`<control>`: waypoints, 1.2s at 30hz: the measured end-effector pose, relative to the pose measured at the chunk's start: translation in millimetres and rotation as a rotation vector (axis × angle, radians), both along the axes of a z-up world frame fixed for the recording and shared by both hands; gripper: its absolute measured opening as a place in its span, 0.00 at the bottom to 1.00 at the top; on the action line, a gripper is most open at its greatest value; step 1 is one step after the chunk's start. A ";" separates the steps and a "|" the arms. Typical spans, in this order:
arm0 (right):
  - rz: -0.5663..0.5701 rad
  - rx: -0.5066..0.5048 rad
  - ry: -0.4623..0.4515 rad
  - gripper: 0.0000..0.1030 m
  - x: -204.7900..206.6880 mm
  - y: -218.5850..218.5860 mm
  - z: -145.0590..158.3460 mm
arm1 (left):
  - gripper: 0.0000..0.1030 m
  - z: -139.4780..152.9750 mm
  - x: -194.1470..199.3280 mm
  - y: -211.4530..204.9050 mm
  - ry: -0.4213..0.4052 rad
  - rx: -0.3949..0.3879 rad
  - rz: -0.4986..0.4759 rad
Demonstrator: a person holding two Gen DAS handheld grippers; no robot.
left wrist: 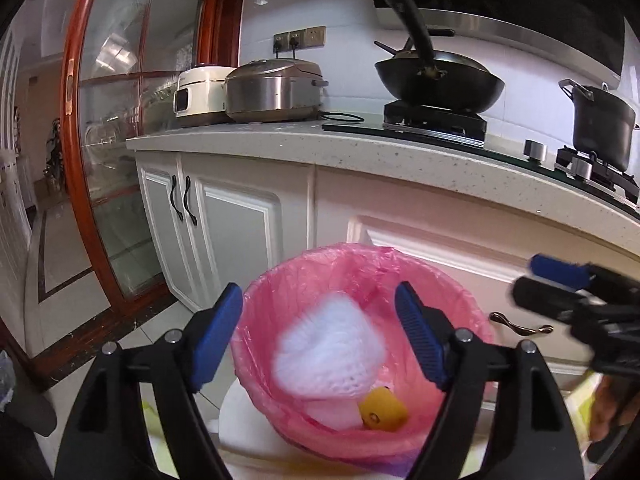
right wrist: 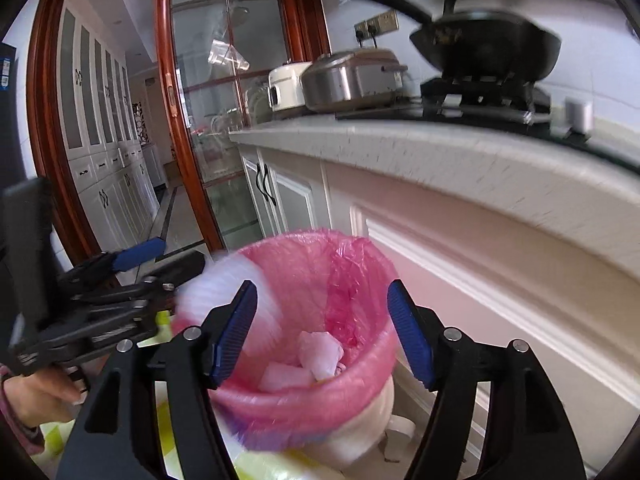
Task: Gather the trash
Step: 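Move both tools back over the table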
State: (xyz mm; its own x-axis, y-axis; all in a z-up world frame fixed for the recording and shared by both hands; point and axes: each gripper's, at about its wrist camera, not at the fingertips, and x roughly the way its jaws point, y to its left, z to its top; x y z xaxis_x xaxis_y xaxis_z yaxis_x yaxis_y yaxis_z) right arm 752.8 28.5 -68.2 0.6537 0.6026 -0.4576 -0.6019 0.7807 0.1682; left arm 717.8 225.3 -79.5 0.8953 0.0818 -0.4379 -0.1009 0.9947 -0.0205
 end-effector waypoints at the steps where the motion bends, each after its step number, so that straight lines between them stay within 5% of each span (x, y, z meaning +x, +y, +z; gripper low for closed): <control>1: 0.000 -0.003 -0.008 0.64 -8.4 -5.7 7.9 | 0.74 5.3 -5.7 -1.4 -0.004 0.000 0.009; 7: -0.007 0.008 -0.059 0.65 -77.5 -50.9 57.8 | 0.75 52.1 -81.4 -21.1 -0.055 -0.001 0.019; 11: -0.006 0.025 -0.072 0.71 -137.8 -80.3 77.3 | 0.90 70.2 -168.8 -49.4 -0.082 0.009 -0.018; 15: -0.001 0.018 -0.125 0.78 -222.2 -105.7 85.7 | 0.95 69.3 -243.7 -76.3 -0.084 0.017 -0.070; 21: -0.028 0.016 -0.114 0.82 -322.0 -143.8 65.6 | 0.95 53.1 -342.5 -106.6 -0.085 0.021 -0.021; 29: -0.098 0.042 -0.064 0.82 -406.8 -181.9 17.6 | 0.95 21.9 -442.5 -125.1 -0.098 -0.037 -0.020; 36: -0.171 -0.060 -0.029 0.82 -443.4 -191.9 -21.6 | 0.95 -7.6 -464.9 -135.4 -0.037 -0.016 -0.057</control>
State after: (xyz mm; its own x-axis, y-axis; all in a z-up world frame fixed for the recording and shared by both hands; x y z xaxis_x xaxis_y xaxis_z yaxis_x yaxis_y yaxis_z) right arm 309.4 -163.4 -89.8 0.7579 0.4539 -0.4686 -0.4634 0.8801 0.1031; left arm 252.9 89.9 -87.1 0.9139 0.0238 -0.4053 -0.0432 0.9983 -0.0388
